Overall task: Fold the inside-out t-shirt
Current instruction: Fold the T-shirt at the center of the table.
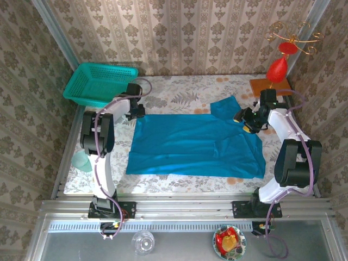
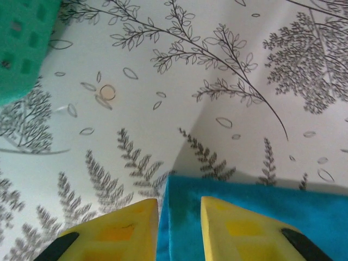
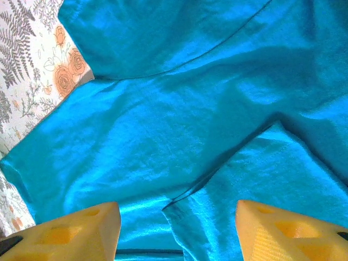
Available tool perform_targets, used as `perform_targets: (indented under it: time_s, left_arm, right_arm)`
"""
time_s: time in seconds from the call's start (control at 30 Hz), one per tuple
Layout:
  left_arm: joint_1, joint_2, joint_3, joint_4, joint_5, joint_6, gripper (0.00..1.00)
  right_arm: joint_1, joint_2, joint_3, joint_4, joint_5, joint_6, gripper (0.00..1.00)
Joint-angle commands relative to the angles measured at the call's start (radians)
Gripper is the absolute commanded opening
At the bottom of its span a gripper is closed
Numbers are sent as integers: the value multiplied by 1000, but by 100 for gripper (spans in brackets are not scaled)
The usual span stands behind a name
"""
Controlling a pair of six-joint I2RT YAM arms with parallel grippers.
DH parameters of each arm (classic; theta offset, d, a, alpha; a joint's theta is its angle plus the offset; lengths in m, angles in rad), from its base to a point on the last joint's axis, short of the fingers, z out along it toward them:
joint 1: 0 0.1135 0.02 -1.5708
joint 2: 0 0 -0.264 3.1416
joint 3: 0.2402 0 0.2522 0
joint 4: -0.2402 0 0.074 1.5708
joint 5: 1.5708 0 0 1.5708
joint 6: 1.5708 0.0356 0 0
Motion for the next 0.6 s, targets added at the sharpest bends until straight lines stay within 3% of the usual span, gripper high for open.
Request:
perform_targets:
  time_s: [0.0,0.23,0.57]
  left_arm:
    - [4,35,43,-32,-2,18,27]
    - [5,67,53,-30,12,27,27]
    - [-1,66,53,-49,32,37,19]
  right_arm:
    - [4,14,35,-18,-15,-1,59]
    - [6,20,47,-23,-13,2,59]
    - [7,32,62,-23,-8,1,59]
